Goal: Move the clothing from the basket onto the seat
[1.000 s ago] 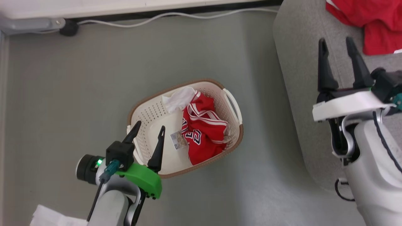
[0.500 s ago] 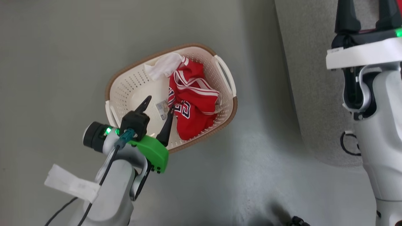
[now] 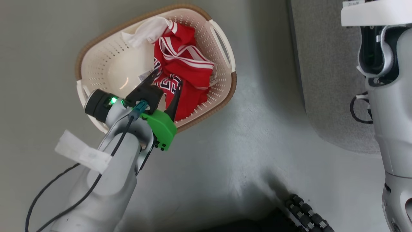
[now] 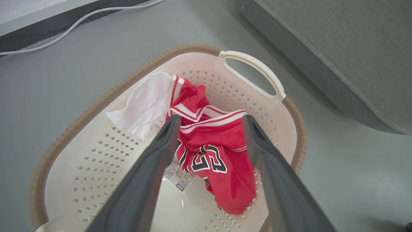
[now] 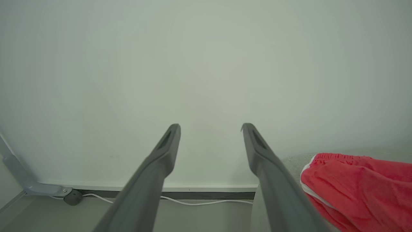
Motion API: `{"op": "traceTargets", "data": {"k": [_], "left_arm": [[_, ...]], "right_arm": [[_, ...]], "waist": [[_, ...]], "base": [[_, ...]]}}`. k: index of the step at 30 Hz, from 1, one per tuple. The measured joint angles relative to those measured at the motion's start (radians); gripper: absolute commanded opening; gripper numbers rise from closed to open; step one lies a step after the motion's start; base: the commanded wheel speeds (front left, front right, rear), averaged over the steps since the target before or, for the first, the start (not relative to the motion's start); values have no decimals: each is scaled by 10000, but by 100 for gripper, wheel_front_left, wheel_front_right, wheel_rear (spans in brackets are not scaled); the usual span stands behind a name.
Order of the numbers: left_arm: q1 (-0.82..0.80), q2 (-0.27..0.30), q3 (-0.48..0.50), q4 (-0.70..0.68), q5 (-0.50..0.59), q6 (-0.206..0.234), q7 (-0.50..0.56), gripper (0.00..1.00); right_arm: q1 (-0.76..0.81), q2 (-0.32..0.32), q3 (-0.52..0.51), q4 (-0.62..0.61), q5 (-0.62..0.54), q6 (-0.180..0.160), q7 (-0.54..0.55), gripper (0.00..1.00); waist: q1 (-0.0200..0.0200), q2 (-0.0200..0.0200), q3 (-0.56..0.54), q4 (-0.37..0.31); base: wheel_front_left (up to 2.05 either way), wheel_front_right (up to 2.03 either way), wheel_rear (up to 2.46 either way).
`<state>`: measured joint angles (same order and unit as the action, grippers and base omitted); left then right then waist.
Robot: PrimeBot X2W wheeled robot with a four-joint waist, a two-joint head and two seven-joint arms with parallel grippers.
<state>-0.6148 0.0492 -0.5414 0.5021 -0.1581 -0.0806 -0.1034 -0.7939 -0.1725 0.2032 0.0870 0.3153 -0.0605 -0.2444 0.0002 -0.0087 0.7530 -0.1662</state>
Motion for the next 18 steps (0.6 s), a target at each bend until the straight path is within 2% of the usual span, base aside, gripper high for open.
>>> {"op": "traceTargets", "data": {"k": [11, 18], "left_arm": [[-978, -2, -368, 963, 178, -176, 159, 100], [-1233, 10, -426, 1626, 178, -251, 151, 100]], "right_arm": [[-471, 217, -15, 192, -86, 2, -29, 100], [-736, 389, 21, 330, -88, 77, -77, 100]], "waist": [[0, 0, 1259, -357], [-1, 0, 1684, -597]], "base": [[0, 0, 0], [0, 0, 0]]}}
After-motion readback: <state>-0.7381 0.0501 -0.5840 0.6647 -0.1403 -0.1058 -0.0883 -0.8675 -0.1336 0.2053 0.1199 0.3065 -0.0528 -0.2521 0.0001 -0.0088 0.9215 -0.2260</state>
